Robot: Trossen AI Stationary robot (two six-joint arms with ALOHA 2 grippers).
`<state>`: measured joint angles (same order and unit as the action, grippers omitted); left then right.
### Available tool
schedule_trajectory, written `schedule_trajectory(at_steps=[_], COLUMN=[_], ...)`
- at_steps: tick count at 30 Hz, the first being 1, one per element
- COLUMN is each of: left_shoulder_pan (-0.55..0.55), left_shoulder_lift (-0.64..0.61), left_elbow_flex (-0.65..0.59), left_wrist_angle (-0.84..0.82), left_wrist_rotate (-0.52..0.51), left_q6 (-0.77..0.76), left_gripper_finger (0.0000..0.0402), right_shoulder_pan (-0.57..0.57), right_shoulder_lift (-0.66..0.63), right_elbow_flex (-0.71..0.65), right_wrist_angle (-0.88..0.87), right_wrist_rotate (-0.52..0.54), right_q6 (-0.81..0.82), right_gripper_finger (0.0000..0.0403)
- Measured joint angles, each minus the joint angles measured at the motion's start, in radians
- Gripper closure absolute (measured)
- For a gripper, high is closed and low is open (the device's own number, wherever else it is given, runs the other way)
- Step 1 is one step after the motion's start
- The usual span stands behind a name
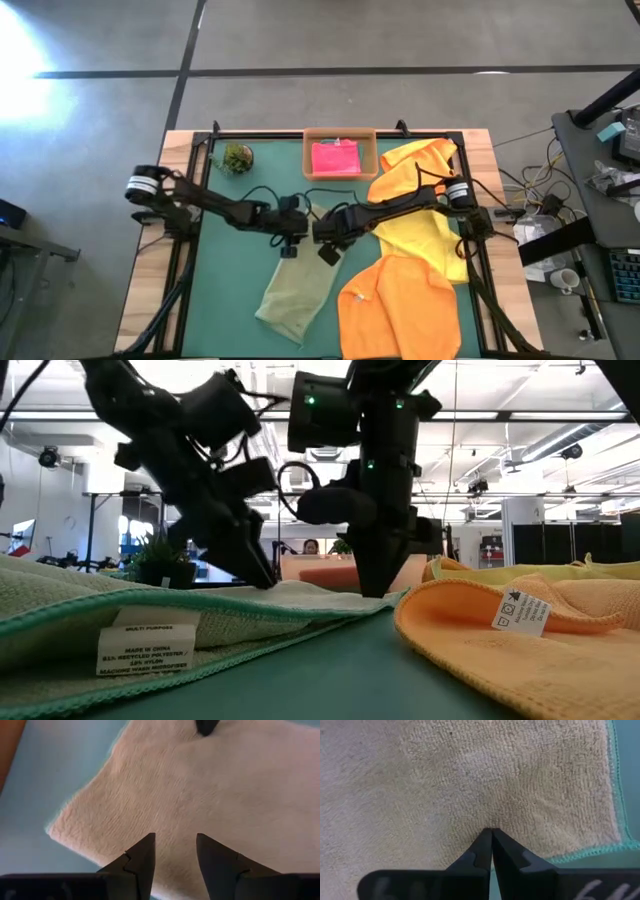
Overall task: Fold microfiber towels
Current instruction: Fold the green microfiber towel
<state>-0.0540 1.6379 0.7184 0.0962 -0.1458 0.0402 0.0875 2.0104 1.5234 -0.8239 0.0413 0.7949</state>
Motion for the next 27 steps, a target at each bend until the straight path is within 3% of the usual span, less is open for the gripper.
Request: schedule_trajectory(at_steps=[13, 21, 27], left_shoulder_pan=[0.059, 0.071, 0.076], left_shoulder_lift=[-0.005, -0.064, -0.122], left_elbow_flex=[-0.001, -0.003, -0.008], left_wrist_angle=[-0.159, -0.361, -0.476], left_wrist_rotate=[0.006, -0.171, -0.182], left_q6=[-0.032, -0.060, -0.060], left_gripper_finger=[0.0274, 0.0274, 0.0274], right_shoulder_pan=[-0.151, -0.197, -0.183], right_shoulder_lift=[0.004, 0.006, -0.042], right_elbow_flex=[-0.003, 0.002, 0.012], right_wrist_angle=[0.108, 0.162, 0.143], right_wrist_rotate=[0.010, -0.020, -0.019], right_q6=[-0.175, -0.211, -0.229], right_gripper_finger=[0.0394, 0.0394, 0.0394])
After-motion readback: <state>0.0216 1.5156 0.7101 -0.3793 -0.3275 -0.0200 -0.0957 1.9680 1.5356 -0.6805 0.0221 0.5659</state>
